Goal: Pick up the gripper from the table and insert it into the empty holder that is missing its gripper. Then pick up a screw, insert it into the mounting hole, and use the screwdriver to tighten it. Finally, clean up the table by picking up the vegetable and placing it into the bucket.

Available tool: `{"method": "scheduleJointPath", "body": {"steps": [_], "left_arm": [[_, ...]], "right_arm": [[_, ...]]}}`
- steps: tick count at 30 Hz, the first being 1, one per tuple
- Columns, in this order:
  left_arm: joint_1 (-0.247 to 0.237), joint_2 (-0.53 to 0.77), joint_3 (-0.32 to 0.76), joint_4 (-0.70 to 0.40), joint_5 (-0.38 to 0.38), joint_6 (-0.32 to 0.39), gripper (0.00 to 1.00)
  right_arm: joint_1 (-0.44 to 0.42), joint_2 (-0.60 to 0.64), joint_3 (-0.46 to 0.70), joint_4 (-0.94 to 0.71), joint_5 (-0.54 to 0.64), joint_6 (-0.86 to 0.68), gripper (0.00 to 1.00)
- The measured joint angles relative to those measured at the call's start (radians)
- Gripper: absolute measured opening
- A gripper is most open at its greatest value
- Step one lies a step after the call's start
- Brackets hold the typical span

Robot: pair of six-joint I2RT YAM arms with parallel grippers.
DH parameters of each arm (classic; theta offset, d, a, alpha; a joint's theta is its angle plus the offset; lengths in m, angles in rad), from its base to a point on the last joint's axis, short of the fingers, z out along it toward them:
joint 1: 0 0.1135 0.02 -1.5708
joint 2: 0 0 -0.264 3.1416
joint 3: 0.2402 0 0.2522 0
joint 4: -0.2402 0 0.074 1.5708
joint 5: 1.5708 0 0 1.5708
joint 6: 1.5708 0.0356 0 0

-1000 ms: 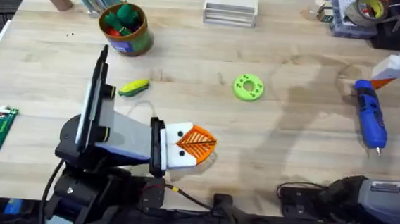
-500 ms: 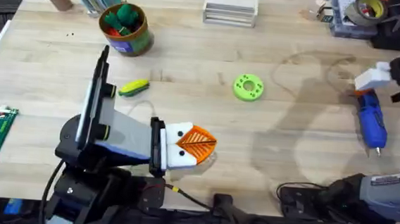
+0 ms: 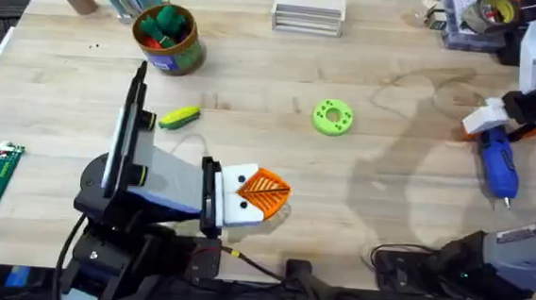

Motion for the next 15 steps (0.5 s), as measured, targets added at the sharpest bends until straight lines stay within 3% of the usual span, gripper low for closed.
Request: {"method": "scheduleJointPath", "body": {"steps": [5, 9, 15], "left_arm": [[0.0, 0.0, 0.0, 0.0, 0.0, 0.0, 0.009], [0.0, 0.0, 0.0, 0.0, 0.0, 0.0, 0.009], [0.0, 0.0, 0.0, 0.0, 0.0, 0.0, 0.009]], "right_arm": [[0.0, 0.018, 0.0, 0.0, 0.008, -0.007, 0.993], [0.0, 0.018, 0.0, 0.003, 0.013, -0.026, 0.927], [-0.004, 0.018, 0.0, 0.019, 0.024, -0.035, 0.662]]}}
